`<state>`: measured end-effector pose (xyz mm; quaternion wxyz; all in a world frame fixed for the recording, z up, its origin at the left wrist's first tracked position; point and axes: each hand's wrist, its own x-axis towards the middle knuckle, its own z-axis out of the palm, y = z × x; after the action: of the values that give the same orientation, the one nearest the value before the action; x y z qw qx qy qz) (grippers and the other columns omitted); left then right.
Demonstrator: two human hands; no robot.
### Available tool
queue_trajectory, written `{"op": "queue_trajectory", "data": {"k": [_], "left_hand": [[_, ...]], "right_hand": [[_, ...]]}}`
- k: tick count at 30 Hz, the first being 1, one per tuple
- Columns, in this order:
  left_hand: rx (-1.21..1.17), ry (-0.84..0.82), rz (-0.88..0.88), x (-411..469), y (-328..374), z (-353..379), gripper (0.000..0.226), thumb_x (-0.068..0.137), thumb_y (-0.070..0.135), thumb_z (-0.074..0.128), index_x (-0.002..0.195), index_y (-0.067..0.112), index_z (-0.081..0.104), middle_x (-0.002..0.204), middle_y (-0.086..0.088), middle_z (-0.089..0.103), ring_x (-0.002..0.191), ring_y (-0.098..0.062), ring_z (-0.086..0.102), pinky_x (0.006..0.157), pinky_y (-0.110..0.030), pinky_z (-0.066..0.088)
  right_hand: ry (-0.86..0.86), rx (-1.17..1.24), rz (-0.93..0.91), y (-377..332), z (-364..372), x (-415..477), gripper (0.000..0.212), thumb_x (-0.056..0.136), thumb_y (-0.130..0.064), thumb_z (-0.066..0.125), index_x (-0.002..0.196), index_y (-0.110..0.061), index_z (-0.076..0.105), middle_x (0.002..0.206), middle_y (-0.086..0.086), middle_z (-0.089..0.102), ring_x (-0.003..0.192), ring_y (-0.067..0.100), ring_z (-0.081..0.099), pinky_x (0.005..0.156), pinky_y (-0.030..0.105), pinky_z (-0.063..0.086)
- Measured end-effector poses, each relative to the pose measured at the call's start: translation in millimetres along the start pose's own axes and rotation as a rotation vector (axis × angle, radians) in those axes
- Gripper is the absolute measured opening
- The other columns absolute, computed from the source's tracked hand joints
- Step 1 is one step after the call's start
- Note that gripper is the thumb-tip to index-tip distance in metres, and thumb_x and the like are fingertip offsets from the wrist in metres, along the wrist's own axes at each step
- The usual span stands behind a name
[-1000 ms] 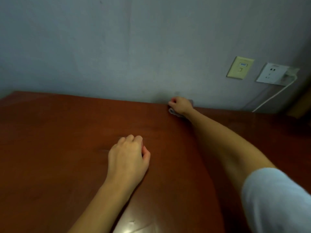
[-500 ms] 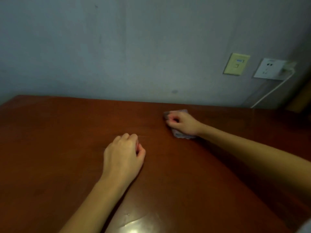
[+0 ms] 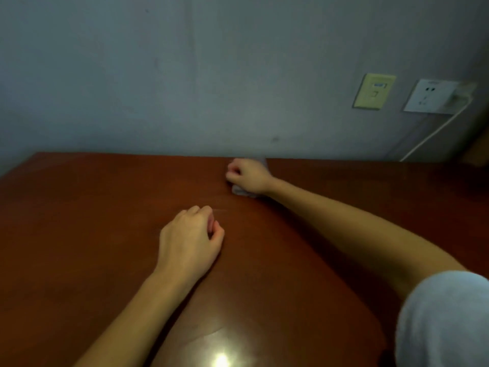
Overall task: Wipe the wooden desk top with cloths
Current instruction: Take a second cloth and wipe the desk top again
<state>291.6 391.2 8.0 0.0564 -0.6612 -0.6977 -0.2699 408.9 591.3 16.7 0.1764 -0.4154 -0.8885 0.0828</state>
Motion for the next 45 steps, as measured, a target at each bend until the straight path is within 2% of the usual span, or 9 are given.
{"op": "queue_trajectory", "data": {"k": [6, 9, 12, 20, 25, 31, 36, 41, 45], "left_hand": [[0.051, -0.022, -0.037, 1.2, 10.9, -3.0, 0.022, 0.089, 0.032, 0.053, 0.070, 0.022, 0.047, 0.068, 0.009, 0.048, 0.063, -0.012, 0.048, 0.048, -0.026, 0.031], [0.029, -0.032, -0.034, 17.0, 37.3, 4.3, 0.020, 0.091, 0.034, 0.048, 0.075, 0.022, 0.048, 0.074, 0.008, 0.052, 0.069, -0.014, 0.050, 0.056, -0.028, 0.032], [-0.003, -0.067, 0.009, 29.1, 59.9, 18.7, 0.020, 0.094, 0.033, 0.044, 0.077, 0.022, 0.044, 0.076, 0.008, 0.049, 0.069, -0.011, 0.044, 0.057, -0.026, 0.031], [-0.006, -0.055, 0.031, 34.4, 56.0, 30.5, 0.022, 0.095, 0.034, 0.041, 0.075, 0.023, 0.040, 0.073, 0.009, 0.045, 0.067, -0.010, 0.043, 0.048, -0.022, 0.025], [-0.018, -0.041, 0.031, 34.2, 54.6, 31.4, 0.023, 0.092, 0.033, 0.045, 0.072, 0.022, 0.040, 0.073, 0.006, 0.048, 0.068, -0.014, 0.044, 0.055, -0.028, 0.034], [-0.024, -0.002, 0.031, 32.6, 55.4, 31.1, 0.026, 0.091, 0.031, 0.049, 0.069, 0.022, 0.041, 0.068, 0.006, 0.047, 0.062, -0.013, 0.043, 0.047, -0.025, 0.028], [-0.023, -0.014, 0.037, 32.1, 57.4, 29.1, 0.023, 0.095, 0.031, 0.046, 0.073, 0.022, 0.042, 0.070, 0.008, 0.047, 0.062, -0.008, 0.042, 0.043, -0.017, 0.017], [-0.019, -0.053, 0.042, 35.0, 56.2, 30.3, 0.020, 0.096, 0.032, 0.042, 0.078, 0.022, 0.042, 0.075, 0.007, 0.048, 0.067, -0.010, 0.046, 0.049, -0.022, 0.031], [-0.028, -0.062, 0.049, 34.2, 54.8, 31.4, 0.020, 0.095, 0.032, 0.041, 0.078, 0.022, 0.042, 0.077, 0.006, 0.050, 0.070, -0.012, 0.047, 0.055, -0.025, 0.036]], "right_hand": [[-0.025, 0.090, -0.228, 25.3, -35.5, -107.9, 0.033, 0.088, -0.023, 0.047, 0.059, -0.025, 0.031, 0.061, -0.013, 0.032, 0.066, 0.014, 0.043, 0.064, 0.032, 0.028], [0.064, 0.080, -0.070, 73.2, -52.9, -132.8, 0.032, 0.088, -0.028, 0.046, 0.059, -0.023, 0.033, 0.065, -0.008, 0.038, 0.062, 0.006, 0.040, 0.063, 0.030, 0.031], [0.110, 0.067, 0.131, 117.3, -63.3, -132.9, 0.038, 0.093, -0.015, 0.052, 0.059, -0.021, 0.036, 0.068, 0.001, 0.047, 0.060, 0.020, 0.052, 0.064, 0.041, 0.042], [0.139, -0.120, 0.484, 151.6, -60.6, -26.5, 0.039, 0.097, -0.028, 0.048, 0.060, -0.017, 0.041, 0.070, 0.011, 0.053, 0.068, 0.024, 0.052, 0.062, 0.033, 0.039], [0.066, -0.082, 0.283, 92.6, -34.8, -7.4, 0.026, 0.092, -0.023, 0.052, 0.068, -0.013, 0.051, 0.078, 0.017, 0.062, 0.072, 0.027, 0.057, 0.066, 0.035, 0.042], [-0.034, 0.021, -0.128, 50.3, -50.2, -121.3, 0.031, 0.088, -0.015, 0.056, 0.061, -0.015, 0.041, 0.069, 0.005, 0.044, 0.066, 0.013, 0.042, 0.065, 0.029, 0.028], [0.039, 0.061, 0.188, 123.2, -81.2, -142.9, 0.026, 0.092, -0.009, 0.057, 0.067, -0.009, 0.049, 0.074, 0.004, 0.048, 0.071, 0.011, 0.048, 0.064, 0.024, 0.030], [0.135, -0.068, 0.495, 164.0, -73.7, -66.6, 0.032, 0.095, -0.023, 0.052, 0.065, -0.013, 0.047, 0.066, 0.009, 0.053, 0.064, 0.024, 0.053, 0.061, 0.031, 0.037], [0.116, -0.138, 0.486, 130.8, -50.4, -17.2, 0.030, 0.094, -0.027, 0.049, 0.070, -0.011, 0.054, 0.074, 0.013, 0.061, 0.071, 0.028, 0.059, 0.064, 0.034, 0.043]]}}
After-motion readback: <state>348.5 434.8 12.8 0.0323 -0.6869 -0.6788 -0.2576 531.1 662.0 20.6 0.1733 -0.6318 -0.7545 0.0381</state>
